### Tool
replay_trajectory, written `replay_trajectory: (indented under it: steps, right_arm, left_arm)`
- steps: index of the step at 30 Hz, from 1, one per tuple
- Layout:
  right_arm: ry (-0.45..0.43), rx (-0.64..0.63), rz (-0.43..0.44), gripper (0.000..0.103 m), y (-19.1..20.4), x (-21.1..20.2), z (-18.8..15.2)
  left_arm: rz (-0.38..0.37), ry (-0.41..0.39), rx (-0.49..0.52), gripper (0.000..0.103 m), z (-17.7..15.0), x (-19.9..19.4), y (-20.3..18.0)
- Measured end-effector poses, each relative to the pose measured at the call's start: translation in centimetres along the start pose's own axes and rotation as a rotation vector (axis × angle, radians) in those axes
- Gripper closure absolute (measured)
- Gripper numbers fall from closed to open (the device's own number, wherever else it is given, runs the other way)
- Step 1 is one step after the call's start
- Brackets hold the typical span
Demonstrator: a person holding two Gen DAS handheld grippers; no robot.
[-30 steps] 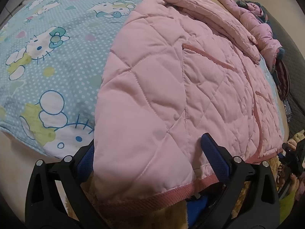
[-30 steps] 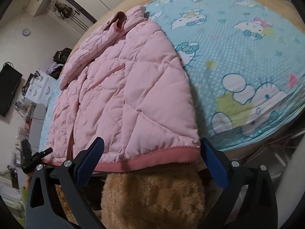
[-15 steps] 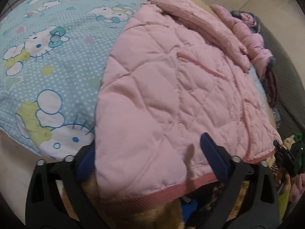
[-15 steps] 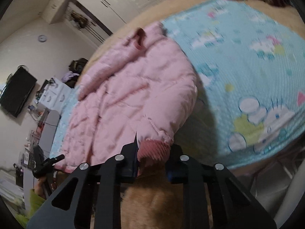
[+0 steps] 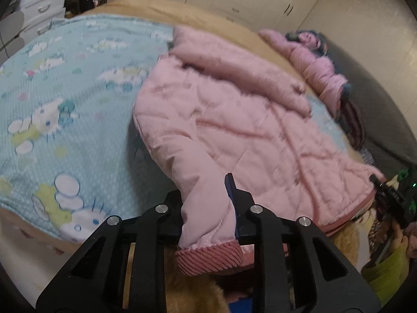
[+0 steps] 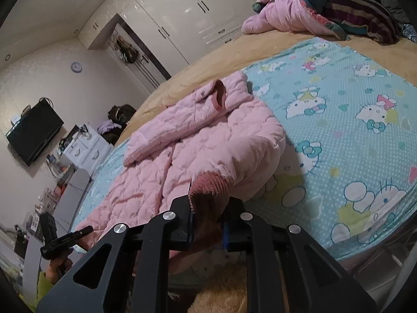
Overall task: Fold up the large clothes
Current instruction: 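Close the right tool on the coat hem while the left tool grasps the hem, then lift the hem with both tools and fold it toward the collar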
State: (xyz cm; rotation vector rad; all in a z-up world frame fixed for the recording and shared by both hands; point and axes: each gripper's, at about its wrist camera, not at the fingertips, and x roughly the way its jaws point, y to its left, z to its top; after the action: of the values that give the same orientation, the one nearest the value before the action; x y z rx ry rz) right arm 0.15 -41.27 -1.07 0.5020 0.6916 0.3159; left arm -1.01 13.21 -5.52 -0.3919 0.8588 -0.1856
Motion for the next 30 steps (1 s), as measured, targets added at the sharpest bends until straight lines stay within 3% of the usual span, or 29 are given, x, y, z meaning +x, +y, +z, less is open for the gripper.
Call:
replay_trajectory:
  steps: [15,26,30]
  right_arm:
    - [-0.129,0.005,0.046,0.09,1.9,1.1,5.3]
    - [-0.234,0.009,0.086,0.09,2.9,2.9,11.7]
    - [-0.278,0.007,0.103,0.09,3.4,3.9,14.2]
  left_arm:
    - [-0.044,-0.185,-0.019,0.088,7.5,-1.6,-1.7]
    - [-0.128,-0.293,-0.135,0.088,13.9,-1.4,-0.9]
    - [-0.131,-0.358,-0.127,0.088,16.1,-1.3,-1.9]
